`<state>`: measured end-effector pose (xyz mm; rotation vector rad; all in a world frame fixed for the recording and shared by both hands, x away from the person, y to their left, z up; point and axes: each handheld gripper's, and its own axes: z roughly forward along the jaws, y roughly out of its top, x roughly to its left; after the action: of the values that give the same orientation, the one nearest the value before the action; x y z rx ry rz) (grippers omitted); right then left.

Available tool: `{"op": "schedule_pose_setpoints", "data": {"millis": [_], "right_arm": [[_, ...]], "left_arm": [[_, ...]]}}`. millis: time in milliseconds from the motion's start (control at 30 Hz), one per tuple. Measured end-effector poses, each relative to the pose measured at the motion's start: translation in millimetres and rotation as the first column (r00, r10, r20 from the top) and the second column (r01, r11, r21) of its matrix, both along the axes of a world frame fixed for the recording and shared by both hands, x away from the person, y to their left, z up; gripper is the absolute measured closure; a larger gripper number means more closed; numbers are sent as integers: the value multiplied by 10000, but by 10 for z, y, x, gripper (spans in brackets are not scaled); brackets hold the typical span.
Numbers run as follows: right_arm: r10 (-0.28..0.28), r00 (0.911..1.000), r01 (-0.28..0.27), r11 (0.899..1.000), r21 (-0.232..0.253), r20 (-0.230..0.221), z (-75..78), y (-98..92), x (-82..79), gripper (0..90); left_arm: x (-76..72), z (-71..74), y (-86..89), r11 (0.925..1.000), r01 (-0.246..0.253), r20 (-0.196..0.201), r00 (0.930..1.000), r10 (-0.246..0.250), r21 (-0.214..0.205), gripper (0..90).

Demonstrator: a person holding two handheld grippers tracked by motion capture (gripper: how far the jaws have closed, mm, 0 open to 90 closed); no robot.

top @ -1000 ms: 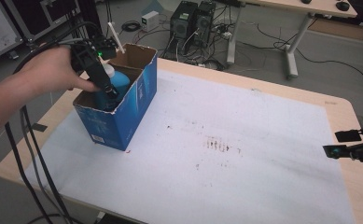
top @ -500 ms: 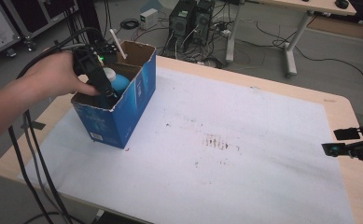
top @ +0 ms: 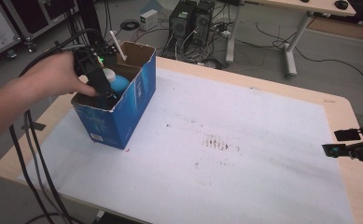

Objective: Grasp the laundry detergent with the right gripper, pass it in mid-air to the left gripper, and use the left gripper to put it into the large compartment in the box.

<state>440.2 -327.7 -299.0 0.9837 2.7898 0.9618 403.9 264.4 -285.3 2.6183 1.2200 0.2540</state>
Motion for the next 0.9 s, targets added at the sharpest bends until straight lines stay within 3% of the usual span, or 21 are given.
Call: {"op": "schedule_pose_setpoints", "data": {"millis": [433,733,900], "right_arm": [[-29,10000,29,10000,36,-8,11,-17,-22,209],[-24,10000,24,9999,108,61,19,-19,-25,209],[-37,9999,36,9999,152,95,28,-16,-32,209]], "left_arm": [[-10,26,-10,9999,114,32,9999,-115,79,364],[-35,121,2,9985,315,38,9995,-317,447,259],[-71,240,15,9979,548,296,9980,-558,336,219]]}}
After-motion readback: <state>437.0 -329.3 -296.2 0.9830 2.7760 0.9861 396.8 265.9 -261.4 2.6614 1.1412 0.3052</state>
